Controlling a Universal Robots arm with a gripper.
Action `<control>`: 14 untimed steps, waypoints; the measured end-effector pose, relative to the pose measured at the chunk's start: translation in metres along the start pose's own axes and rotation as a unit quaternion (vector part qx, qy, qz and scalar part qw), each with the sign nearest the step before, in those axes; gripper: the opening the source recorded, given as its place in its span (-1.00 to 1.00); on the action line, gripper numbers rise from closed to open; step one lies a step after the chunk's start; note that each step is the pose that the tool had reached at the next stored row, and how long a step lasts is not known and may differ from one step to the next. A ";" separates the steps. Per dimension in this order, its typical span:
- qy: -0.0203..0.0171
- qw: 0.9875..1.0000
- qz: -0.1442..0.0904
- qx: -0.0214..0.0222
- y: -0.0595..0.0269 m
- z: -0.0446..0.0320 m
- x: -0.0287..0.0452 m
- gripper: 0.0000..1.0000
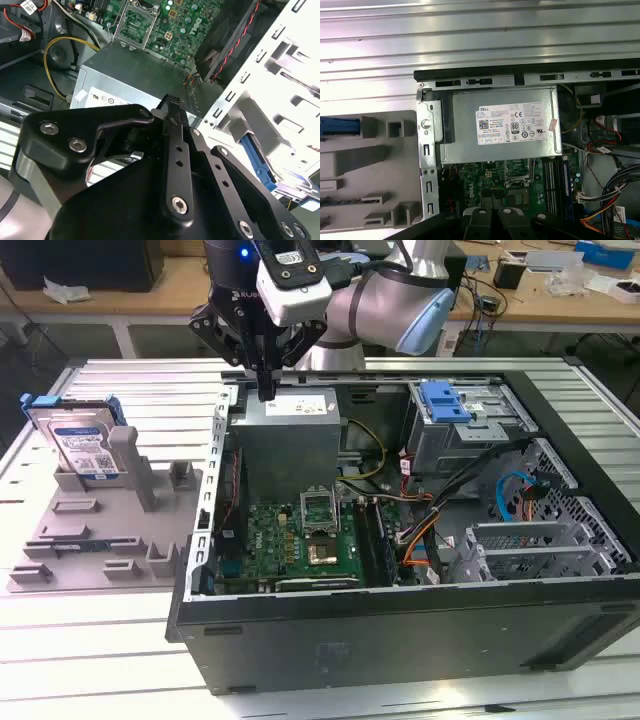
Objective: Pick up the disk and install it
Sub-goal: 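Reach for the disk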
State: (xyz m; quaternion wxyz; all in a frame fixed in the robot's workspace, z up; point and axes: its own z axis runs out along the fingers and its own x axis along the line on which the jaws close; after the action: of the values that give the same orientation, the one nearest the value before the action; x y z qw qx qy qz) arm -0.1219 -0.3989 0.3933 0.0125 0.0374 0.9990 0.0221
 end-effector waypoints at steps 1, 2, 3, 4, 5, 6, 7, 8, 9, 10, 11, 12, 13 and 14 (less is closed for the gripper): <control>0.000 1.000 0.000 0.000 0.0000 0.0000 0.0000 -0.79; 0.000 1.000 0.000 0.000 0.0000 0.0000 0.0000 -0.79; 0.000 1.000 0.000 0.000 0.0000 0.0000 0.0000 -0.79; 0.000 1.000 0.000 0.000 0.0000 0.0000 0.0000 -0.79; 0.000 1.000 0.000 0.000 0.0000 0.0000 0.0000 -0.79; 0.000 1.000 0.000 0.000 0.0000 0.0000 0.0000 -0.79; 0.000 1.000 0.000 0.000 0.0000 0.0000 0.0000 -0.79; 0.000 1.000 0.000 0.000 0.0000 0.0000 0.0000 -0.79; 0.000 1.000 0.000 0.000 0.0000 0.0000 0.0000 -0.79; 0.000 1.000 0.000 0.000 0.0000 0.0000 0.0000 -0.79; 0.000 1.000 0.000 0.000 0.0000 0.0000 0.0000 -0.79; 0.000 1.000 0.000 0.000 0.0000 0.0000 0.0000 -0.79; 0.000 1.000 0.000 0.000 0.0000 0.0000 0.0000 -0.79; 0.000 1.000 0.000 0.000 0.0000 0.0000 0.0004 -0.79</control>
State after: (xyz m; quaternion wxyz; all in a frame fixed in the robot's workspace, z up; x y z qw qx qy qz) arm -0.1223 -0.3988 0.3933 0.0126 0.0375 0.9990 0.0221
